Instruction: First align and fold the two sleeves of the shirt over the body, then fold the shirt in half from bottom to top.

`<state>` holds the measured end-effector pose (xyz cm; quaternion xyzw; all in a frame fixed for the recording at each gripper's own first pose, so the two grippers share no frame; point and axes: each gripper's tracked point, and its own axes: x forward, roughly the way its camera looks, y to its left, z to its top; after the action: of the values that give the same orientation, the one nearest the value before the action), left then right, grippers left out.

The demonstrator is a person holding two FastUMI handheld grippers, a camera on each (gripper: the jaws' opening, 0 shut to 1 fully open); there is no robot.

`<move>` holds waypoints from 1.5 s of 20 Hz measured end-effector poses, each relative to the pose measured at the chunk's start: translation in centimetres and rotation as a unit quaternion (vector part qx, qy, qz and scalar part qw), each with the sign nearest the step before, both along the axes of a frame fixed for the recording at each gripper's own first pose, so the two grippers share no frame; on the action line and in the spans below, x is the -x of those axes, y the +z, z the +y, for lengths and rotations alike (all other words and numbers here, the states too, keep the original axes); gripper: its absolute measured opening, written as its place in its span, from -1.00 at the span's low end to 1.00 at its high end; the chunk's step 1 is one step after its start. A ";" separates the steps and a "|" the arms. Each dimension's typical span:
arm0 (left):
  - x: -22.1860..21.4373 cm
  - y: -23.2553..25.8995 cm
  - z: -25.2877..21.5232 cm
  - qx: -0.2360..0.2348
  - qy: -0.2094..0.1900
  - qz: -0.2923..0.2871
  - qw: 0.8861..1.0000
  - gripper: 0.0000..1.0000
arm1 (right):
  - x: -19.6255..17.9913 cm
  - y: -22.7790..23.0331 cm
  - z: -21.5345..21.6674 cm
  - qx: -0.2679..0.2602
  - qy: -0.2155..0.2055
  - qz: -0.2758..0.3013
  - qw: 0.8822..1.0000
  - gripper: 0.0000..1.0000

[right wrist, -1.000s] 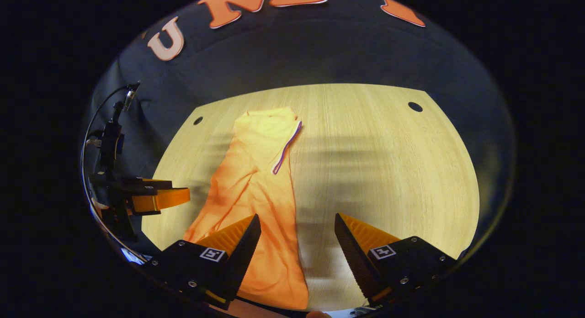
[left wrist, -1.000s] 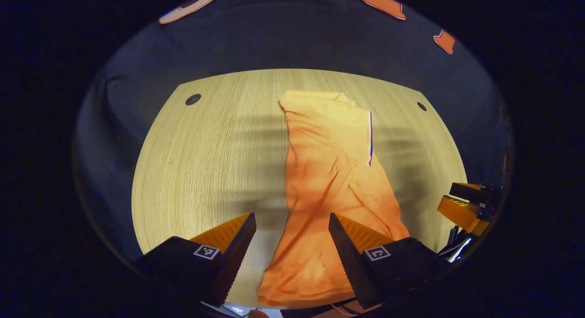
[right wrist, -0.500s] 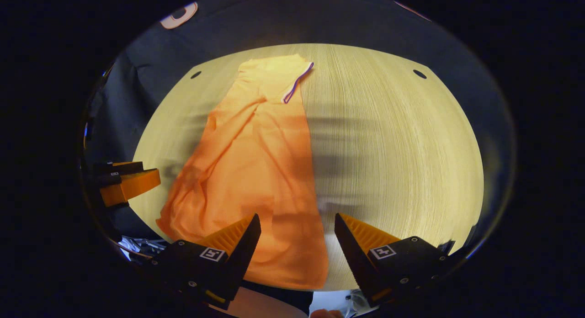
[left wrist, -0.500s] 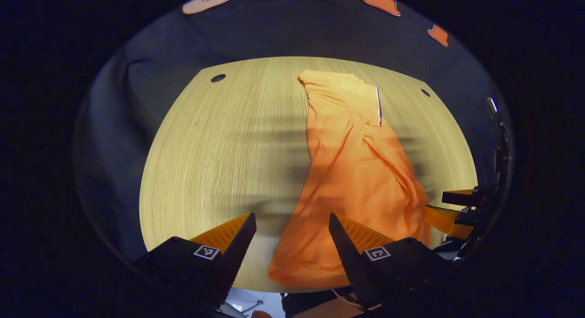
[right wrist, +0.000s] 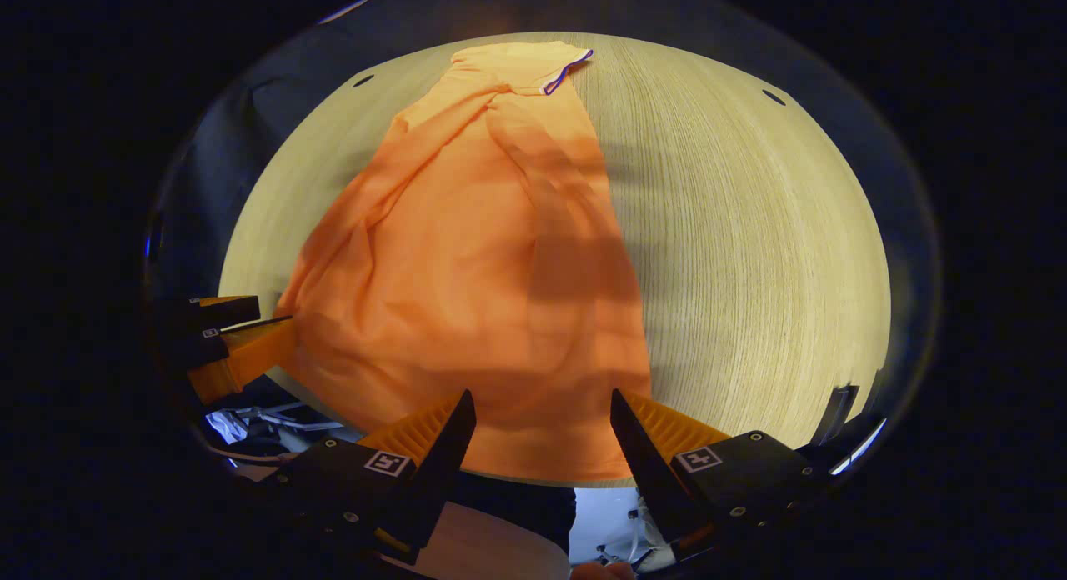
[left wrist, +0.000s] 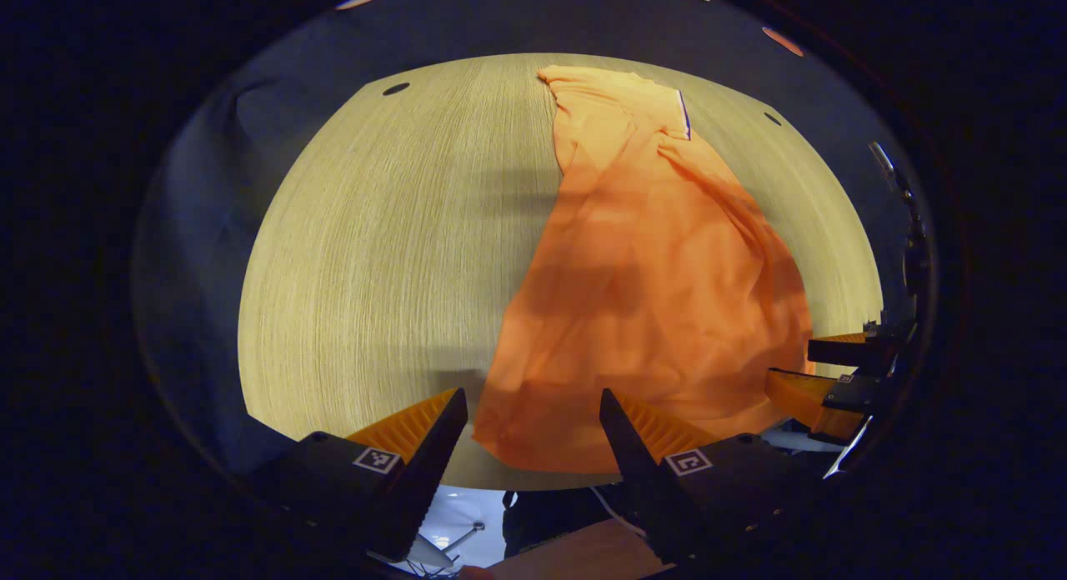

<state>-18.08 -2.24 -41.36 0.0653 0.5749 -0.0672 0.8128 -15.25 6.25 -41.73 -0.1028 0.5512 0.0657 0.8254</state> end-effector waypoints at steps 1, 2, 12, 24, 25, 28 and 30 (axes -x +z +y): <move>0.3 -0.4 -0.1 -0.003 0.001 0.007 1.000 0.97 | 0.2 -0.3 -0.2 0.009 0.002 0.005 1.000 0.99; 0.8 -0.9 0.0 -0.005 0.003 0.015 1.000 0.97 | 0.6 -0.8 -0.1 0.013 -0.001 0.019 1.000 0.99; 2.8 -3.3 -0.7 -0.009 0.008 0.082 0.997 0.92 | 0.3 -0.8 0.0 0.026 0.011 0.018 0.999 0.99; 0.7 -2.7 -1.6 0.023 0.006 0.008 1.000 0.20 | 0.8 -0.9 0.9 0.007 0.013 0.001 1.000 -0.67; -0.1 -2.6 -2.1 0.036 0.004 -0.008 0.999 -0.16 | 0.8 -1.0 1.4 -0.006 0.015 0.002 1.000 -0.77; -0.5 -2.7 -2.4 0.040 -0.035 -0.024 0.998 -0.97 | 0.4 -0.7 1.9 -0.030 0.005 0.001 1.000 -0.99; -0.4 -2.8 -2.5 0.040 -0.044 -0.020 0.998 -0.98 | 0.6 -0.8 1.7 -0.042 -0.005 0.006 0.999 -0.99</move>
<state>-17.68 -4.73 -44.20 0.0595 0.5521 -0.1244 0.8223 -15.83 7.98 -42.57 -0.0645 0.5532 0.0852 0.8262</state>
